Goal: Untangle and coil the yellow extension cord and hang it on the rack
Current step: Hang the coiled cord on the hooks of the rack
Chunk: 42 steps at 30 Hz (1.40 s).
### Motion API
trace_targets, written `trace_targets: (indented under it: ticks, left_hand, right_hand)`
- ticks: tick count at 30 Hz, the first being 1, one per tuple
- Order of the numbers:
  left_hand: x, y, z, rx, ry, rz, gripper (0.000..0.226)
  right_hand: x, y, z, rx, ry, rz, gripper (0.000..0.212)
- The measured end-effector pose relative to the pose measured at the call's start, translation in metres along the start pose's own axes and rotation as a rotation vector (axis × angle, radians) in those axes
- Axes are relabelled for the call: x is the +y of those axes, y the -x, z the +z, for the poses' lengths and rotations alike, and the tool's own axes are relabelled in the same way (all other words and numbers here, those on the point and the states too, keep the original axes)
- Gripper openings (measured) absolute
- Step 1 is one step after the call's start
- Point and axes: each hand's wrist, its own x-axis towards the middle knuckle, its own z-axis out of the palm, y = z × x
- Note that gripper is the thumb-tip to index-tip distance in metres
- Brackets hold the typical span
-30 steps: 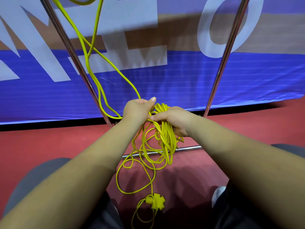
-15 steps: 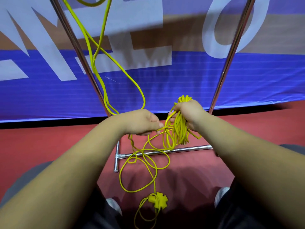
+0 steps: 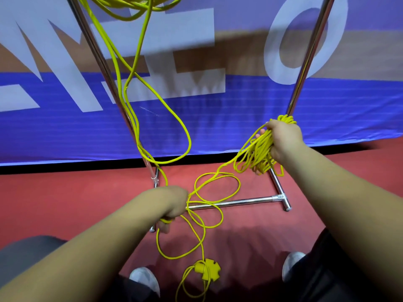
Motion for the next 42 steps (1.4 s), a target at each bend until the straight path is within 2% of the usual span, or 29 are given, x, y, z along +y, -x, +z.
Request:
trace_targets:
  ticks: [1,2,5,6,7,9,11,12,15,19,21,25,28,30,32,33,35,36,38,40,42]
  left_hand:
    - [-0.006,-0.009,0.005,0.144,0.011,-0.013,0.037]
    - [-0.011,-0.018,0.008,0.243,0.120,-0.031,0.036]
    - [-0.016,-0.025,0.007,0.418,0.574,0.018,0.011]
    - [-0.017,-0.026,0.005,0.478,0.666,0.045,0.010]
    - [-0.017,-0.023,0.001,0.547,0.649,0.084,0.012]
    - [-0.017,-0.021,-0.007,0.639,0.370,0.174,0.024]
    - [-0.010,-0.016,-0.010,0.626,0.055,0.269,0.039]
    - [-0.006,-0.012,-0.011,0.572,-0.013,0.301,0.043]
    - [0.010,-0.007,-0.005,0.348,-0.029,0.319,0.045]
    - [0.008,-0.006,0.002,0.157,-0.032,0.044,0.071]
    - [0.002,-0.005,0.000,0.098,0.100,-0.020,0.076]
    - [-0.001,-0.005,-0.010,-0.046,0.670,-0.095,0.070]
    - [0.003,0.000,-0.014,-0.102,0.782,-0.078,0.071]
    - [0.008,0.004,-0.018,-0.063,0.912,-0.018,0.052]
    - [0.016,0.011,-0.025,-0.036,1.138,0.107,0.029]
    - [0.017,0.014,-0.030,-0.036,1.225,0.194,0.031]
    - [0.023,0.022,-0.041,-0.053,1.363,0.341,0.053]
    - [0.026,0.026,-0.046,-0.043,1.385,0.390,0.057]
    - [0.030,0.042,-0.055,0.085,1.276,0.457,0.044]
    - [0.030,0.054,-0.061,0.325,1.008,0.522,0.026]
    - [0.029,0.055,-0.064,0.551,0.956,0.572,0.021]
  right_hand:
    - [0.000,0.001,0.000,-0.016,-0.012,0.033,0.020]
    - [-0.001,0.001,0.000,-0.042,-0.036,0.071,0.020]
    - [-0.009,0.001,0.001,-0.134,-0.120,0.175,0.021]
    - [-0.010,0.001,0.001,-0.175,-0.113,0.193,0.022]
    - [-0.011,0.002,0.001,-0.223,-0.086,0.202,0.022]
    - [-0.012,0.007,0.004,-0.329,-0.032,0.209,0.022]
    - [-0.013,0.014,0.008,-0.408,-0.023,0.200,0.023]
    - [-0.014,0.019,0.010,-0.439,-0.024,0.199,0.024]
    - [-0.020,0.027,0.012,-0.518,0.037,0.226,0.020]
    - [-0.024,0.027,0.007,-0.585,0.200,0.249,0.016]
    - [-0.026,0.030,0.003,-0.605,0.285,0.263,0.015]
    - [-0.028,0.037,-0.005,-0.652,0.450,0.278,0.009]
    - [-0.029,0.038,-0.011,-0.706,0.588,0.317,0.006]
    - [-0.027,0.036,-0.013,-0.707,0.641,0.319,0.002]
    - [-0.024,0.032,-0.014,-0.667,0.639,0.300,0.009]
    - [-0.023,0.030,-0.015,-0.647,0.625,0.283,0.010]
    - [-0.022,0.030,-0.014,-0.605,0.598,0.245,0.010]
    - [-0.022,0.030,-0.014,-0.578,0.588,0.224,0.012]
    - [-0.022,0.032,-0.013,-0.551,0.576,0.185,0.014]
    - [-0.019,0.033,-0.012,-0.577,0.603,0.170,0.014]
    - [-0.016,0.036,-0.012,-0.643,0.704,0.153,0.024]
